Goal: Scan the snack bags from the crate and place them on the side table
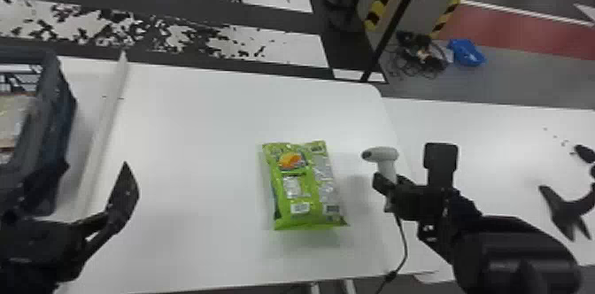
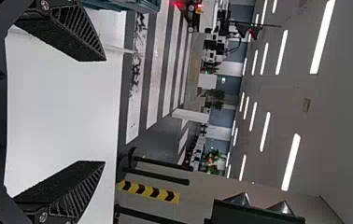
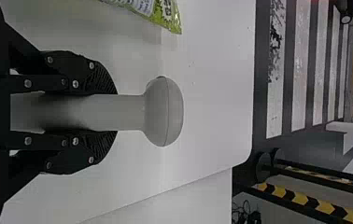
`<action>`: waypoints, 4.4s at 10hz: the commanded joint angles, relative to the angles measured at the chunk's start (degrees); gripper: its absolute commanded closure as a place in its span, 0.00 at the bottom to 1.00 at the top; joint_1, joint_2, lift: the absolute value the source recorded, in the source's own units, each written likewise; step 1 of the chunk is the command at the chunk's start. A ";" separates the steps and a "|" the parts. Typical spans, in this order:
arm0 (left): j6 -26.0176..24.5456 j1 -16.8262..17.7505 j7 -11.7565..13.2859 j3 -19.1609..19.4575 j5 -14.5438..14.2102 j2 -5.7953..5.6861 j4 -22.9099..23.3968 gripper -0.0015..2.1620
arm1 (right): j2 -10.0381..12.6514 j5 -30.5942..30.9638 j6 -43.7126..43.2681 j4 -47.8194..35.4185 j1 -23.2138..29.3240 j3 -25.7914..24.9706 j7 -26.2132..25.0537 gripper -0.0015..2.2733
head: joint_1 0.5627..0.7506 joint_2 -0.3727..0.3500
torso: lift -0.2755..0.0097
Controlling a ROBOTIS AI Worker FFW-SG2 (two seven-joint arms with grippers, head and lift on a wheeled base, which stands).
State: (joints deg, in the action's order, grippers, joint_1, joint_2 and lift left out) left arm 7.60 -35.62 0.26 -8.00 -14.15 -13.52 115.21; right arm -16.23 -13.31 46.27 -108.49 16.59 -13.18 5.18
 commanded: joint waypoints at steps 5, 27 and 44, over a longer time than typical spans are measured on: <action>0.00 -0.07 0.00 0.09 0.00 0.16 0.10 0.04 | -1.61 1.44 -4.47 8.82 -3.58 2.99 0.01 0.98 | 0.70 0.11 | 0.68; -0.70 0.28 0.00 -0.62 0.00 -0.45 0.19 0.04 | -0.30 -12.53 8.01 -3.14 4.24 0.44 13.90 0.06 | 0.70 0.28 | 0.68; -0.35 -0.07 0.00 -0.44 0.00 -0.10 0.27 0.04 | 0.23 -39.25 2.21 14.97 -3.93 -29.88 24.09 0.99 | 0.70 0.08 | 0.68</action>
State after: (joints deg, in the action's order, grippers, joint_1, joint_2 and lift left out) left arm 7.24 -35.75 0.26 -8.43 -14.15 -13.62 115.49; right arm -15.96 -51.16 48.79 -96.27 13.58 -41.11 29.24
